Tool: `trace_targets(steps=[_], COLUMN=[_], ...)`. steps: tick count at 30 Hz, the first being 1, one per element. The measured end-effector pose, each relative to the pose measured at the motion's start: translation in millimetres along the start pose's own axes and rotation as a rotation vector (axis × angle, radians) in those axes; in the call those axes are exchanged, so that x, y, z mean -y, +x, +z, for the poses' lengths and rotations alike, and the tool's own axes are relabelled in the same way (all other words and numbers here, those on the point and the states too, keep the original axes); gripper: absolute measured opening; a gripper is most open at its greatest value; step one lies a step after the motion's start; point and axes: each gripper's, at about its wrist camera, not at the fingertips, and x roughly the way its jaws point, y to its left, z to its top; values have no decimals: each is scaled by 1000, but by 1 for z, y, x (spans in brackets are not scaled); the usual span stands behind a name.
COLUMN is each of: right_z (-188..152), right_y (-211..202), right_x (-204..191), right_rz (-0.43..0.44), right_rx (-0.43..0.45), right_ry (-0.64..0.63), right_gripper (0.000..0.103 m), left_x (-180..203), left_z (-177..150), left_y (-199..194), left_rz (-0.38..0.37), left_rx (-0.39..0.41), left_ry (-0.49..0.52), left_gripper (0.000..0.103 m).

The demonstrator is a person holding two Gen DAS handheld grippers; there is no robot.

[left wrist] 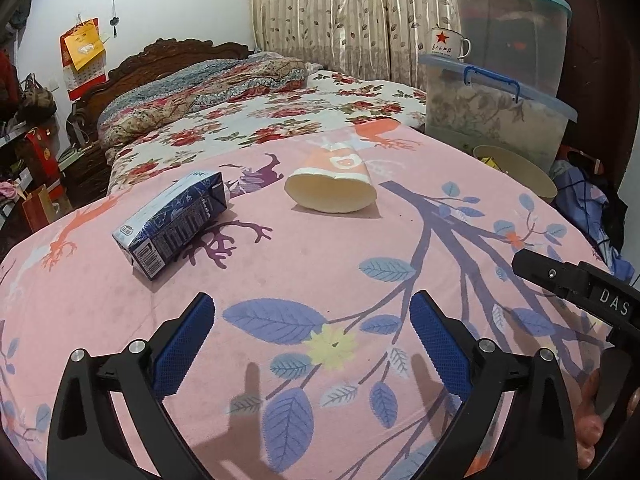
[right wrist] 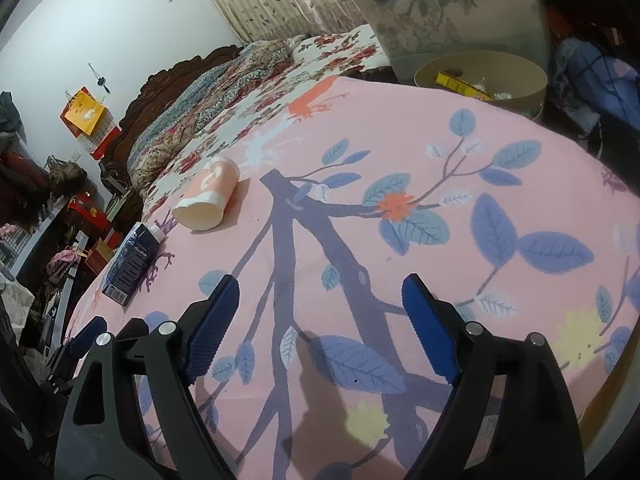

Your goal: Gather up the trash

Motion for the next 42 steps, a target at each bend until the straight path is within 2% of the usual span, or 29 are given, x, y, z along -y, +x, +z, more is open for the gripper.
trace_targets(steps=[14, 28, 34, 39, 42], right_z=[0, -2, -2, -4, -4], right_y=[2, 3, 5, 7, 8], right_x=[5, 5, 4, -1, -2], right_rz=[6, 6, 3, 4, 1], right_rx=[-4, -8, -5, -4, -2], right_ry=[25, 21, 9, -10, -18], right_gripper=[85, 86, 89, 97, 98], left_x=[-1, -2, -4, -5, -7], left_z=[-1, -2, -3, -4, -3], left_y=[8, 9, 9, 13, 14], left_rz=[8, 0, -6, -6, -11], left_rx=[-49, -52, -59, -90, -92], left_ry=[-9, -16, -26, -27, -33], left_gripper=[94, 94, 94, 94, 94])
